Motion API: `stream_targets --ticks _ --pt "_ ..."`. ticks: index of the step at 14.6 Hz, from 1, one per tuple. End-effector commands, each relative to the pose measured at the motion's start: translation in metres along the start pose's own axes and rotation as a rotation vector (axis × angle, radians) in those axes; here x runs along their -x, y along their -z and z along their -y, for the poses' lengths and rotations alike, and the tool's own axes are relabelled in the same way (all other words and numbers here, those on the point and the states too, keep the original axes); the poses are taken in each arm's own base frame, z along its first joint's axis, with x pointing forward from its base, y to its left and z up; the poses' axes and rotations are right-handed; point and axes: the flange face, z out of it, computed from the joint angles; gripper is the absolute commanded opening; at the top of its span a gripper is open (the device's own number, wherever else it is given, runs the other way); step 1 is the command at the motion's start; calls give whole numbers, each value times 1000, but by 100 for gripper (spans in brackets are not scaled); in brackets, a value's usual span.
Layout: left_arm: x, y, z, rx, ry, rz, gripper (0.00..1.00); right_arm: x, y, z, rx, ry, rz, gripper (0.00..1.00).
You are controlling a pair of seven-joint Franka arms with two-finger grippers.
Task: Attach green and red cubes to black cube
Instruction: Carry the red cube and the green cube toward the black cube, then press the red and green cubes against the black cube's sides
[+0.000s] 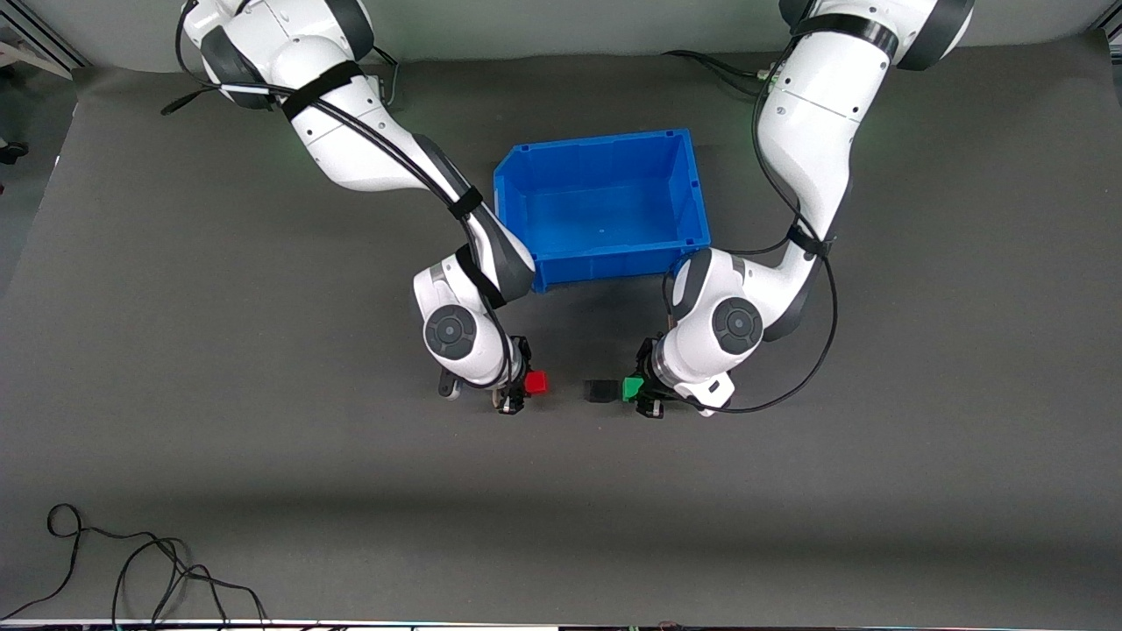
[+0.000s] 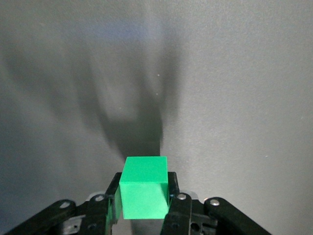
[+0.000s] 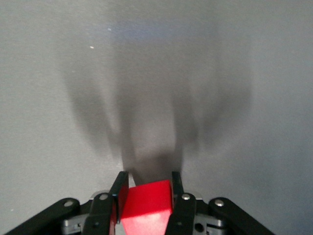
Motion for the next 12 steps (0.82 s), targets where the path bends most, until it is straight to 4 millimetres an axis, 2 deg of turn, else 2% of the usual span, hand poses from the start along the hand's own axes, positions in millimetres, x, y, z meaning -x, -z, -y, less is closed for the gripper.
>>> stream_targets --ticks 1,3,4,8,12 --pt "8 -8 -8 23 45 0 3 18 5 3 -16 -58 -27 0" --pt "13 -13 -6 34 41 -2 3 27 3 0 -31 -82 -58 0" --pt "16 -13 -5 38 36 0 3 39 -1 -10 -42 -70 -68 0" --pt "26 -16 1 34 22 2 3 63 -9 -30 -56 -76 -76 0" --pt "31 -18 4 33 26 3 3 79 -12 -38 -77 -91 -70 0"
